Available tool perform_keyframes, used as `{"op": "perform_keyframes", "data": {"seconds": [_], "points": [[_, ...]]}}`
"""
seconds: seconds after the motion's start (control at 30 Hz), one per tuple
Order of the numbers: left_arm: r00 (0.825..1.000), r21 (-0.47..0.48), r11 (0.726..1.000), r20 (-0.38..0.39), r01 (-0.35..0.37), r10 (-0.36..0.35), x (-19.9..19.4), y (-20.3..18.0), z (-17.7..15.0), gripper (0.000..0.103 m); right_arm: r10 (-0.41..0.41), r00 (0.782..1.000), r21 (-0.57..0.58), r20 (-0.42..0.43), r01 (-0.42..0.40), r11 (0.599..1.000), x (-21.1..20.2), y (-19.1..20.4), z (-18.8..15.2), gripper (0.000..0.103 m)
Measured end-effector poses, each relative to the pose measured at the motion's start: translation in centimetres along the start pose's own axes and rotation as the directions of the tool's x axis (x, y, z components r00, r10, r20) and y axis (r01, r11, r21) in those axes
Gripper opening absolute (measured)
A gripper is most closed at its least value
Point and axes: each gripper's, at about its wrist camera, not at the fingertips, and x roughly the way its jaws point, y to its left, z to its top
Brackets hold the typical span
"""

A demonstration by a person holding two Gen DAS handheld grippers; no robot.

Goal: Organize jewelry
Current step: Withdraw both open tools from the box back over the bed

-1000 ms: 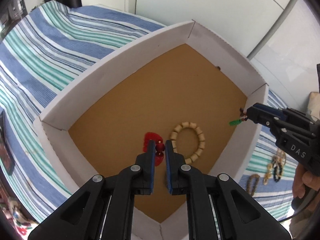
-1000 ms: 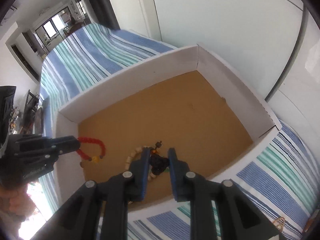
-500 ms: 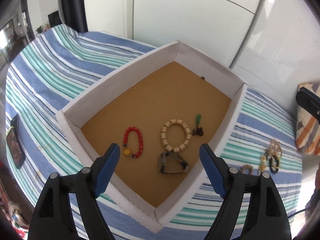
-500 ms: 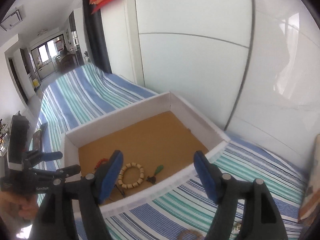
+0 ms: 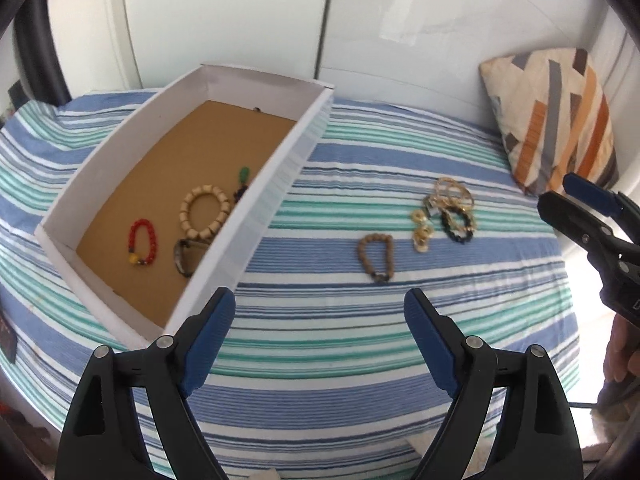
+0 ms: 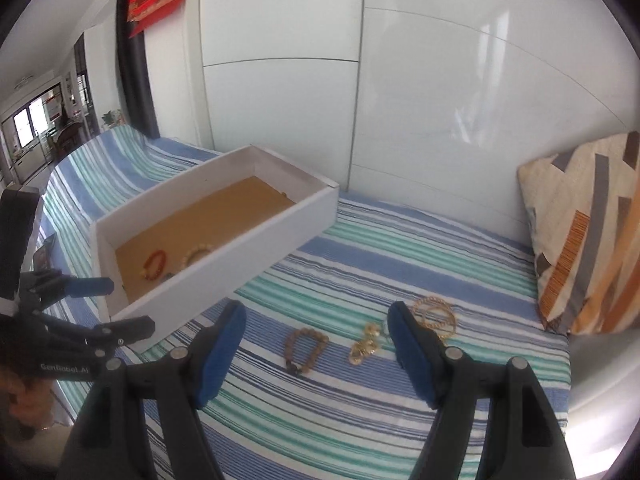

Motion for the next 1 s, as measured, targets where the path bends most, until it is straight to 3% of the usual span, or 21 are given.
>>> {"op": "perform_keyframes", "data": {"seconds": [0.33,0.73,1.0], "points": [[1.0,0.127,0.992,0.002,0.026,-0.027,-0.9,-4.6,-2.0,0.087,-0.055,0.998,0.028,0.001,0.055,0.998,-2.0,0.8,-3.1,0.075],[1.0,0.146,0.989,-0.003,0.001,0.0,-1.5,-5.1,-2.6,0.087,-0.092,0.995,0.064,-0.037,0.095,0.993,-2.4,0.0,-5.1,0.075],[1.0,0.142,0.99,-0.013,-0.006,0.008,-1.3,-5.0,-2.6,0.088,-0.115,0.993,0.079,-0.015,0.116,0.99,-3.0,-0.1,-5.1,0.075]]}}
